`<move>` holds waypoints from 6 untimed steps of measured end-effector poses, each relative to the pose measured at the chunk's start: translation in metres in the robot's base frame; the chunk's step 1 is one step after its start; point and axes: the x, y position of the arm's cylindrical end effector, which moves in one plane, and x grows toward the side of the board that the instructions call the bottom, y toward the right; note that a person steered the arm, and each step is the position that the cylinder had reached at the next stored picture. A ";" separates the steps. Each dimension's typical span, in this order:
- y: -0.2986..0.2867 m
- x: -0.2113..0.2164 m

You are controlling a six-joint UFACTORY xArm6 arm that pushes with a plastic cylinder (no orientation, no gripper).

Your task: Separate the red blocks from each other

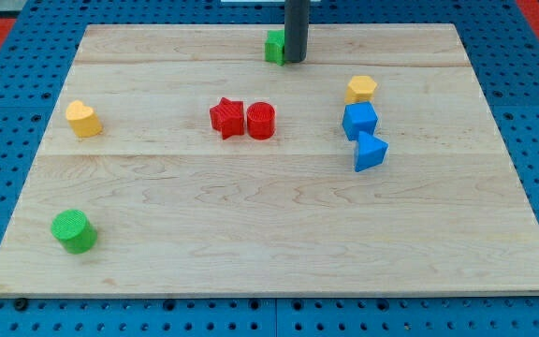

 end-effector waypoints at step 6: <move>-0.025 0.166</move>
